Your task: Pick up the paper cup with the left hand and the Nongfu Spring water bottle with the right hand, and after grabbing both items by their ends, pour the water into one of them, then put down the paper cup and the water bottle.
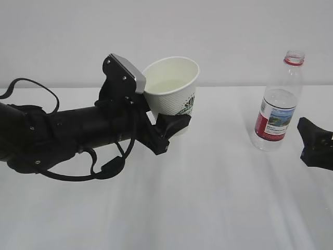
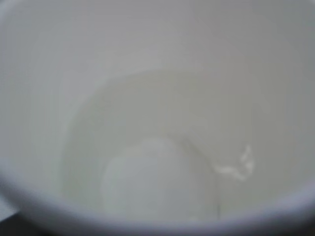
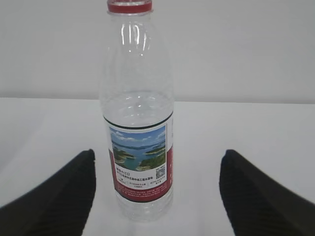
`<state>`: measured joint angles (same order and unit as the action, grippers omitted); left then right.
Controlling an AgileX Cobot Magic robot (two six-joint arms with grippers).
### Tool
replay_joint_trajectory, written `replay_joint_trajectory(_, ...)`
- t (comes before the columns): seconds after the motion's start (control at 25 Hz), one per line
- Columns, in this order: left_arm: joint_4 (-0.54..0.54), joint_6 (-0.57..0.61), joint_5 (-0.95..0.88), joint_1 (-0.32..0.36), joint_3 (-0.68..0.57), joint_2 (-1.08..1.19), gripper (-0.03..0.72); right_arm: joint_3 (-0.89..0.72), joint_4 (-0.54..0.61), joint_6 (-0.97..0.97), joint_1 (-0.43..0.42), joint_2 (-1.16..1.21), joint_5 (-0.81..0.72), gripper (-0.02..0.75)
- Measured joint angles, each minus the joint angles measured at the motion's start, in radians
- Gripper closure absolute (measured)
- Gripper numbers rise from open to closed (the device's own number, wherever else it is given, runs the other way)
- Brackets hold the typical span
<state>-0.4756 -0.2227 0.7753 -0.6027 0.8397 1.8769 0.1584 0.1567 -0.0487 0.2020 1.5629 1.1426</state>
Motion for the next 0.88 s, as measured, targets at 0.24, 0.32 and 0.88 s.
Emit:
replay_joint_trajectory(0.24, 0.054, 0.015, -0.002, 0.032, 0.000, 0.000, 0.181, 0.000, 0.000, 0.000, 0.000, 0.000, 0.000, 0.149)
replay_joint_trajectory(0.32, 0.066, 0.015, -0.002, 0.052, 0.000, 0.000, 0.181, 0.000, 0.000, 0.000, 0.000, 0.000, 0.000, 0.148)
replay_joint_trajectory(0.88, 0.110, 0.015, -0.004, 0.239, 0.000, 0.000, 0.188, 0.000, 0.000, 0.000, 0.000, 0.000, 0.000, 0.149)
